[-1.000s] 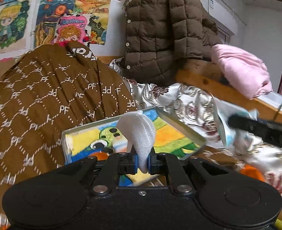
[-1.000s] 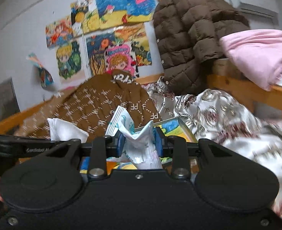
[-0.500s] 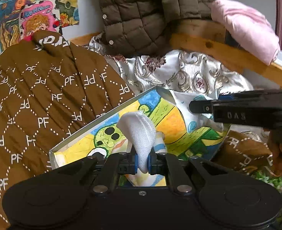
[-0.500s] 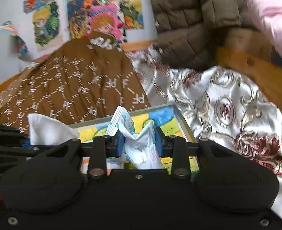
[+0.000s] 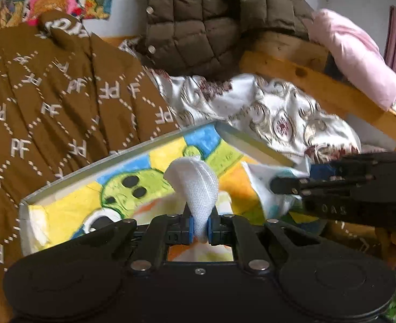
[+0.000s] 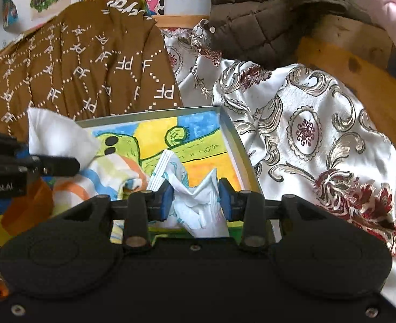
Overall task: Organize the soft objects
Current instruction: 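Carry the white cloth and printed bag into the metal tray and release both, then lift both open tools away from the tray toward the blanket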
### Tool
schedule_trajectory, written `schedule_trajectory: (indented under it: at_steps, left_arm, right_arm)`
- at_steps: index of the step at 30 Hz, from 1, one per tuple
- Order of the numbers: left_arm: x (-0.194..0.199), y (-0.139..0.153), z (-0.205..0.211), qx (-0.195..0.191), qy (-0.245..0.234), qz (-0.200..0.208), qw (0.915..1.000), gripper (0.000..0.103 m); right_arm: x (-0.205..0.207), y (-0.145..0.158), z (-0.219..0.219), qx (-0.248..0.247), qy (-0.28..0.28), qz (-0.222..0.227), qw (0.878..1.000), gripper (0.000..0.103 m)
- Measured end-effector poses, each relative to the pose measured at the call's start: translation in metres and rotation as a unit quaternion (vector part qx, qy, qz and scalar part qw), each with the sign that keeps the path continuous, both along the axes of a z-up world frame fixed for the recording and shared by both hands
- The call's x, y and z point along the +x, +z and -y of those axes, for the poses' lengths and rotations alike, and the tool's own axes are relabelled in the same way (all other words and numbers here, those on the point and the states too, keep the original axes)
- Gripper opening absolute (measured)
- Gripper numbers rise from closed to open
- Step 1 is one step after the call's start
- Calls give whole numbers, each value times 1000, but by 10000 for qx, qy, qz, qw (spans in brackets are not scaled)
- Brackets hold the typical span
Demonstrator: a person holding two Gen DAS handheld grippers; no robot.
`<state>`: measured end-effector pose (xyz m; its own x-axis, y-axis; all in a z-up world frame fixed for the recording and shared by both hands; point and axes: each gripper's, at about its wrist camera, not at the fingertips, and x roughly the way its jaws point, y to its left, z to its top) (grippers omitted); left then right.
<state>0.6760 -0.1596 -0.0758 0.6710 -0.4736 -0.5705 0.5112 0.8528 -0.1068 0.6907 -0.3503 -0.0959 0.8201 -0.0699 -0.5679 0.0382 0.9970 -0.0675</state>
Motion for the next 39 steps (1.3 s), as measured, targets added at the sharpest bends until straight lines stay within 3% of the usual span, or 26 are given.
schedule_trajectory:
  at_steps: [6, 14, 16, 21, 22, 31, 39]
  left_arm:
    - [4, -6, 2, -68, 126, -132, 9998, 15]
    - [-4, 4, -11, -106, 337, -109, 9993, 56]
    - [-7, 7, -14, -106, 387, -74, 9992, 62]
    - [-21, 19, -28, -225, 589, 88, 9980, 73]
    - [-25, 22, -32, -263, 632, 127, 9976, 76]
    - [-98, 66, -67, -535, 848, 1041, 9895, 95]
    - [-181, 87, -106, -737, 976, 1597, 9796, 101]
  right_arm:
    - [6, -15, -15, -86, -52, -163, 9998, 35]
    - [-1, -12, -19, -60, -139, -217, 9997, 49]
    - [-6, -8, -19, -46, -178, -180, 9997, 59]
    - [-28, 11, -20, -22, -255, -26, 9997, 71]
    - [-34, 17, -19, -7, -271, 13, 9996, 77]
    - [-102, 60, -24, 475, -362, 709, 9957, 102]
    - [-193, 90, -45, 671, -224, 1484, 9864, 102]
